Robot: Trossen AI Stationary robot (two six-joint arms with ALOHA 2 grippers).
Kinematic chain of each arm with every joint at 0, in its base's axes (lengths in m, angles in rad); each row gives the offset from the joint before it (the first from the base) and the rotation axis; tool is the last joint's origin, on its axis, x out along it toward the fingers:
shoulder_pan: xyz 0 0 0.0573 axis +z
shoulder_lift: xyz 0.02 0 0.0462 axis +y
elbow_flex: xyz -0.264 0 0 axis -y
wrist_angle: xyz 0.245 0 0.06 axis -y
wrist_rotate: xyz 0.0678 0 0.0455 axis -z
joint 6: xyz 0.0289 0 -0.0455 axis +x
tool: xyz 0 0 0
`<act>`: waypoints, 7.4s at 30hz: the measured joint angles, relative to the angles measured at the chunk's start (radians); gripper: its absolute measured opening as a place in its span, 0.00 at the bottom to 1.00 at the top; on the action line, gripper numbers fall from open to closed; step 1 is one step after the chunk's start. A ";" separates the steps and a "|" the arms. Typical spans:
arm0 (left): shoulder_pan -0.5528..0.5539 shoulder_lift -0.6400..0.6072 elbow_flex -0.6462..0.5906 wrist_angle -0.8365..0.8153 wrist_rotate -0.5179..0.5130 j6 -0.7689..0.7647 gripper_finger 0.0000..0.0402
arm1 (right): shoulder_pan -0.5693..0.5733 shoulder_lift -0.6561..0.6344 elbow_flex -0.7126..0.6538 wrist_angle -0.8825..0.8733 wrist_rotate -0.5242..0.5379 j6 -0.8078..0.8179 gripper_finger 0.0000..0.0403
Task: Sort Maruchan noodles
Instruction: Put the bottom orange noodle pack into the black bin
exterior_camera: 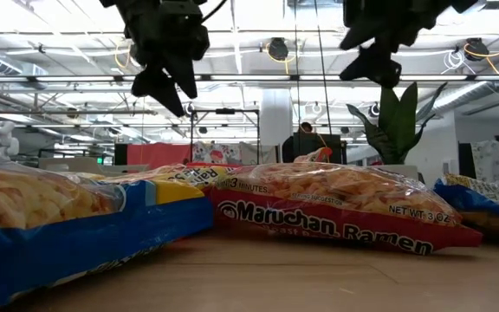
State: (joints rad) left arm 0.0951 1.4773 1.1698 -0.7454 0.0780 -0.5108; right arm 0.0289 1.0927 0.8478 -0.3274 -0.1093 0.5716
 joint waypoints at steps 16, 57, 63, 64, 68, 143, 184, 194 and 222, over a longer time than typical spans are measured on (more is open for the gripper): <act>-0.053 0.213 0.000 0.155 0.050 -0.173 0.64 | -0.054 0.001 -0.016 -0.253 -0.105 -0.083 0.53; -0.209 0.240 0.001 -0.013 0.236 0.192 0.64 | 0.084 0.001 -0.021 0.032 0.105 0.663 0.53; -0.236 0.240 0.000 0.055 0.233 0.083 0.64 | 0.084 0.001 -0.021 0.021 0.034 0.503 0.53; -0.245 0.240 0.000 0.077 0.224 0.068 0.64 | 0.084 0.001 -0.021 0.017 0.012 0.477 0.53; -0.280 0.240 0.000 0.180 0.167 0.087 0.64 | 0.085 0.001 -0.021 -0.002 -0.069 0.366 0.53; -0.171 0.008 -0.294 0.635 0.098 -0.302 0.01 | 0.091 -0.032 -0.021 0.000 -0.083 0.105 0.53; 0.163 -0.175 -0.293 1.034 0.273 -0.106 0.01 | -0.098 0.046 0.232 0.168 0.392 0.223 0.73; 0.230 -0.211 -0.293 1.043 0.176 -0.102 0.01 | -0.192 0.135 0.467 -0.163 0.240 0.183 0.73; 0.085 -0.222 -0.293 1.169 -0.288 -0.105 0.01 | -0.329 0.117 0.480 -0.125 -0.011 -0.247 0.73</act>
State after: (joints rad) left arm 0.1800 1.2556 0.8768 0.4238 -0.2104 -0.6157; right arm -0.3002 1.2094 1.3277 -0.4522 -0.1199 0.3249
